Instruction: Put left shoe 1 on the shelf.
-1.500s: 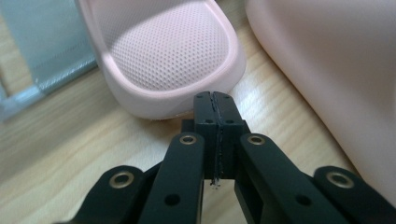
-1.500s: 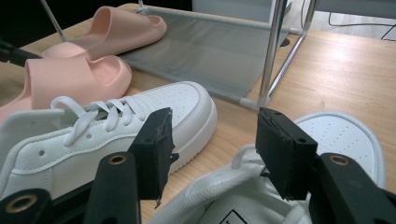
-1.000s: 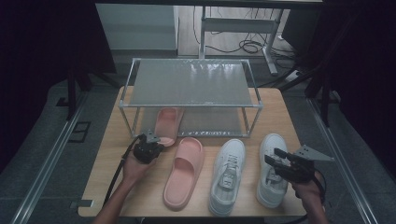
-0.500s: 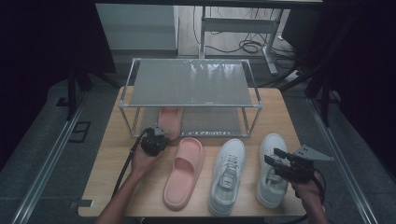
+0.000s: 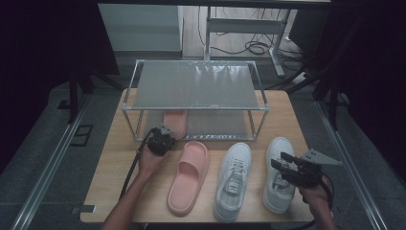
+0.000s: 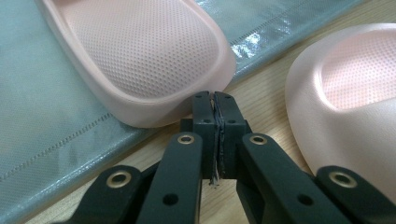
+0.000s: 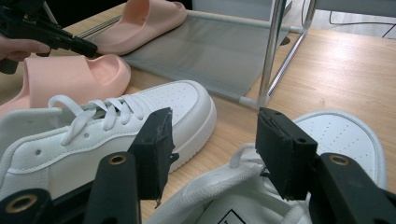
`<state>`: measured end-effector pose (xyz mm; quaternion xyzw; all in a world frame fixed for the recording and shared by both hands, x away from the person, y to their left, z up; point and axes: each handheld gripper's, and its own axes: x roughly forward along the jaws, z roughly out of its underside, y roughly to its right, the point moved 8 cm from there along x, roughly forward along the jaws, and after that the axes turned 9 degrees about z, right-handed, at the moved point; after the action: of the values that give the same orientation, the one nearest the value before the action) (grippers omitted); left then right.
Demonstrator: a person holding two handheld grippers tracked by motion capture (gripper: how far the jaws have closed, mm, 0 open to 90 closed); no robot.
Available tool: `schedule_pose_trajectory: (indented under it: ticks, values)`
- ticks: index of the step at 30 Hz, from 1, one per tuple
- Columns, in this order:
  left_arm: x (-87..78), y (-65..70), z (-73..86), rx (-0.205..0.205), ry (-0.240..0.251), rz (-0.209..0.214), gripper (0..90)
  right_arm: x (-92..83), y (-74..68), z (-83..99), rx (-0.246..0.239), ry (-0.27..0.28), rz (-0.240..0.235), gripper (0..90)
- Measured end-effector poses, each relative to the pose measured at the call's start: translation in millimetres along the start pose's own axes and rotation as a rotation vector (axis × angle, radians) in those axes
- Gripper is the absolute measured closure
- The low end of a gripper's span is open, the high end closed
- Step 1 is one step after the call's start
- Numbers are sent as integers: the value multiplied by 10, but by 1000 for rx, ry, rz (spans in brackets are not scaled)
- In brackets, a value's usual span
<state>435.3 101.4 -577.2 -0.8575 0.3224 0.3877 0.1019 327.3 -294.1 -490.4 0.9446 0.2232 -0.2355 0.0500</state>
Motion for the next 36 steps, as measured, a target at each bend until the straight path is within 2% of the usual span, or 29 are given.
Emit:
schedule_pose_trajectory:
  ticks: [3,9,15,24,32,36]
  values:
    - [-8,8,22,4,-7,-6,881,-6,3,0,0,-1,1,465]
    - [-88,48,135,-11,8,5,882,-17,21,-6,4,5,5,465]
    - [-277,102,302,-24,36,23,881,-25,13,-11,2,5,4,465]
    - [-510,182,557,-34,50,45,878,-17,-5,-10,-1,4,3,465]
    - [-604,155,583,-39,58,40,879,-14,-9,-5,-1,1,3,465]
    - [-681,244,586,-34,75,62,879,-17,-13,-2,1,1,2,465]
